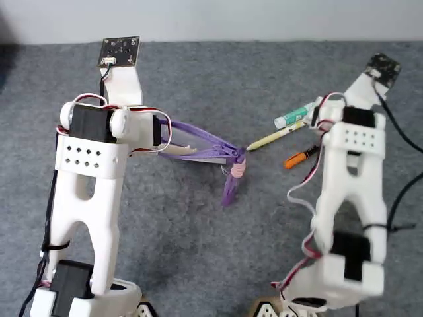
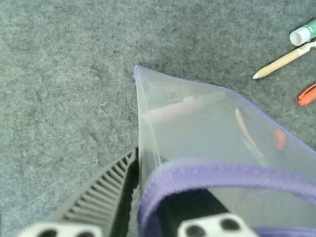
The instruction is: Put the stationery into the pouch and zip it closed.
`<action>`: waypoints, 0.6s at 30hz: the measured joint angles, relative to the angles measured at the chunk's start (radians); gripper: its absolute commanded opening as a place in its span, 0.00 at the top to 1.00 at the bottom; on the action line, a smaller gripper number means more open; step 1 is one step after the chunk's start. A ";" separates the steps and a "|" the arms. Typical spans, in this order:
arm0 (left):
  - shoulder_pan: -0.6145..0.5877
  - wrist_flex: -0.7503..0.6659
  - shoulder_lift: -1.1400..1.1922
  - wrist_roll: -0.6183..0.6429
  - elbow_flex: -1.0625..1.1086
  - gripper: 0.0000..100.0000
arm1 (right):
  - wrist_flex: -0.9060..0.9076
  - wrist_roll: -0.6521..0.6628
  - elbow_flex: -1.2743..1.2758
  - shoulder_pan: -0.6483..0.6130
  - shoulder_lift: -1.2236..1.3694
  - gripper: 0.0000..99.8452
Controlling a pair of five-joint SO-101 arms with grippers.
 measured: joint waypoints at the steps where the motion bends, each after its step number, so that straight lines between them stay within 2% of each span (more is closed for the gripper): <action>1: 0.000 0.000 0.000 0.000 0.000 0.99 | 0.000 -0.005 -0.034 0.011 0.043 0.80; 18: 0.000 0.000 0.000 0.000 0.000 0.99 | 0.203 -0.034 -0.724 0.034 0.740 0.83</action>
